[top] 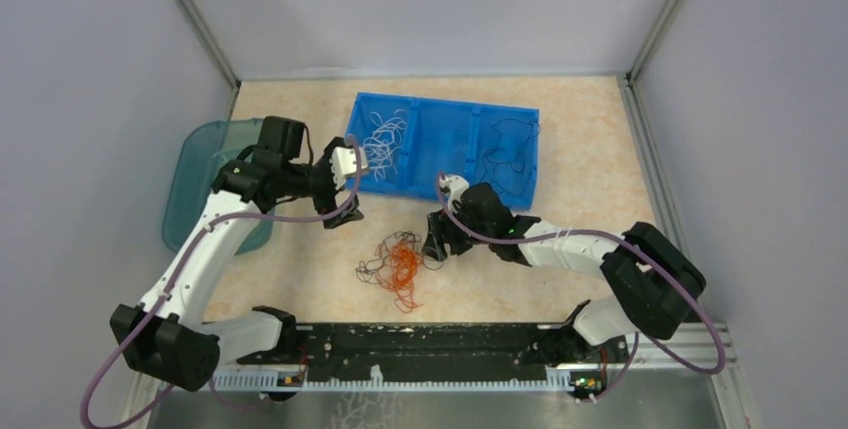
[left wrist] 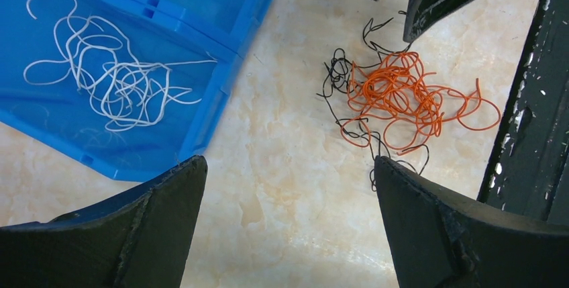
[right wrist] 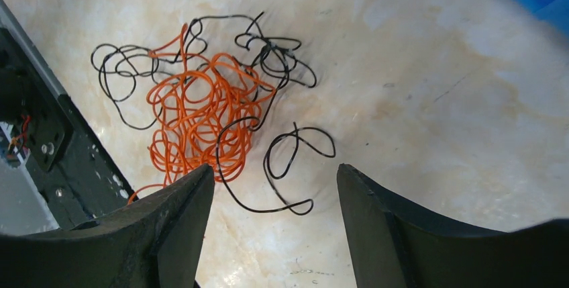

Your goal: Untangle the cables

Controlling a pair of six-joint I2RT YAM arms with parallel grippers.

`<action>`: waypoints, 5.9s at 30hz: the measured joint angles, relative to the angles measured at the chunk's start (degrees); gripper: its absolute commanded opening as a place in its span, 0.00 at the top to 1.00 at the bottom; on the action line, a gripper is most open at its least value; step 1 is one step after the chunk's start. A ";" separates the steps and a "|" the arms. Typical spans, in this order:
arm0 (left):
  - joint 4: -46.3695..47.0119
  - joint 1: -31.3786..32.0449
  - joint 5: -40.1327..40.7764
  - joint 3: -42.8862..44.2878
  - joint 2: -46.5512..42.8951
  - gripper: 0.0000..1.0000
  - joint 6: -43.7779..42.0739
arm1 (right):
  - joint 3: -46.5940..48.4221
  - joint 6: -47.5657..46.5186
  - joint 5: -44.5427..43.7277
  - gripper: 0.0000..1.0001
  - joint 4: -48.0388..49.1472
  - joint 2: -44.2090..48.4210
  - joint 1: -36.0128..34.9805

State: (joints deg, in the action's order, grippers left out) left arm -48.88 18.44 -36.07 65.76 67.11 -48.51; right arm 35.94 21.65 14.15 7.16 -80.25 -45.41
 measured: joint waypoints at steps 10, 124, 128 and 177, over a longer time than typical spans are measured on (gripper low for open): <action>0.44 0.00 -1.79 3.15 -0.07 0.01 1.07 | -1.11 -0.24 2.49 0.62 -0.09 -2.03 -1.60; 30.93 12.22 -16.06 22.03 -6.05 0.99 43.19 | 0.63 8.15 4.04 0.67 47.47 -2.32 -6.43; 31.08 12.22 -15.93 26.53 -4.83 0.99 43.17 | -1.64 8.59 2.84 0.67 50.27 -2.95 -6.56; 43.82 16.94 -6.47 24.72 7.26 1.00 37.22 | -2.69 0.61 -43.91 0.26 5.01 36.50 0.37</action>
State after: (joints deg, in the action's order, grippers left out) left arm -5.06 35.38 -42.54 90.48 74.37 -11.29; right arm 33.26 22.26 -29.76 12.16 -43.75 -45.04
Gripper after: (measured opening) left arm 0.019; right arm 0.737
